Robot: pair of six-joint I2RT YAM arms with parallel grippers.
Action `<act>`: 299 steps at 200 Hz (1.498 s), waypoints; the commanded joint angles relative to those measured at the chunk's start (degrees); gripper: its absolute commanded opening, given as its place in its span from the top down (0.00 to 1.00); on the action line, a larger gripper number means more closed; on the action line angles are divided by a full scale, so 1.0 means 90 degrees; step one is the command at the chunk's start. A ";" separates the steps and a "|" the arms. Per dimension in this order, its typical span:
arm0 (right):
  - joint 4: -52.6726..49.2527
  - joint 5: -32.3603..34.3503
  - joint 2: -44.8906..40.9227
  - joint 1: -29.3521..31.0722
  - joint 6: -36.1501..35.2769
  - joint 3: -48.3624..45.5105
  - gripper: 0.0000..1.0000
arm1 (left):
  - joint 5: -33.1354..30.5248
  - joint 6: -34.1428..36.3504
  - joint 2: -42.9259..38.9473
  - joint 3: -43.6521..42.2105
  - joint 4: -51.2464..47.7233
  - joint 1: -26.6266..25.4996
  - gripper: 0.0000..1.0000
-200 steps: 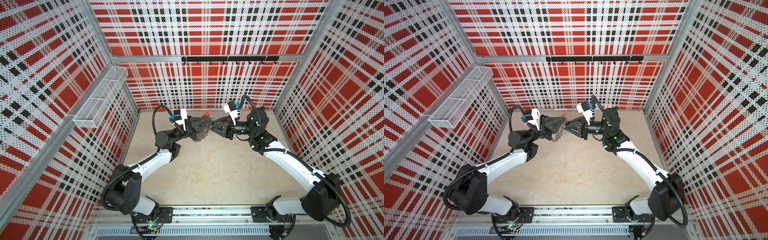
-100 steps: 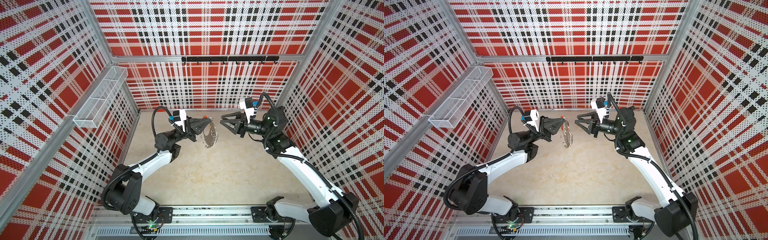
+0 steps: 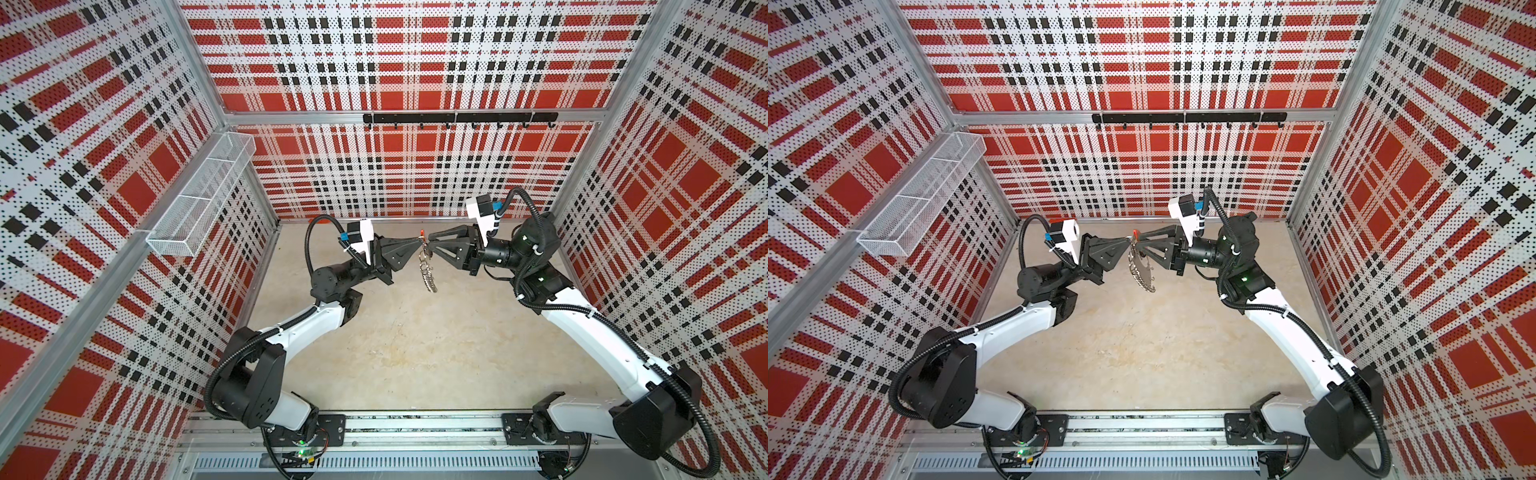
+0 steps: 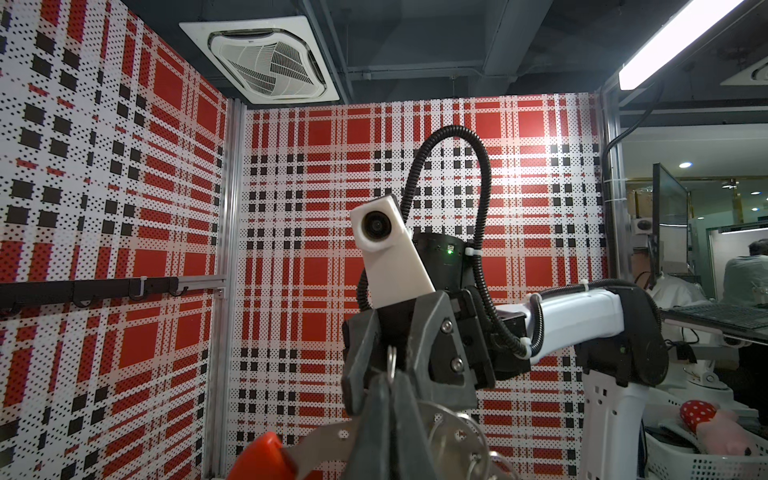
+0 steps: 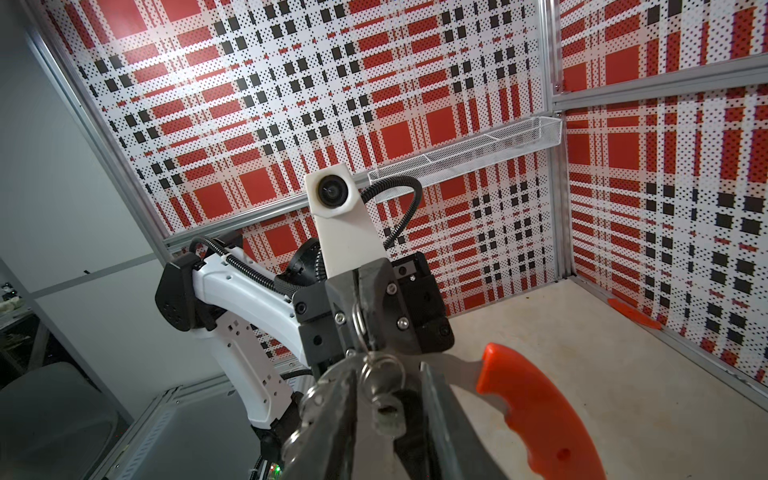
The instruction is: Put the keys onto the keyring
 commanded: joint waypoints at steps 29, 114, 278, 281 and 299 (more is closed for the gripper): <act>0.0347 -0.0092 0.0139 0.0110 0.0013 0.0267 0.72 | -0.0121 -0.0027 -0.0015 0.0007 0.0231 -0.0038 1.00; 0.0374 -0.0101 0.0489 0.0166 0.0004 0.0518 0.87 | -0.0163 0.0034 -0.0008 0.0058 0.0031 0.0039 1.00; -0.0359 0.0449 0.1917 -0.0304 -0.0657 0.1764 1.00 | -0.1115 0.0799 -0.0433 -0.0107 -0.2004 0.1427 0.62; -0.0465 0.0512 0.1986 -0.0322 -0.0750 0.1846 1.00 | -0.1188 0.1004 -0.0487 -0.0058 -0.2323 0.1442 0.62; -0.1350 0.0983 0.2421 -0.0332 -0.1449 0.2462 1.00 | -0.1667 0.2291 -0.0669 0.0449 -0.4421 0.1445 0.62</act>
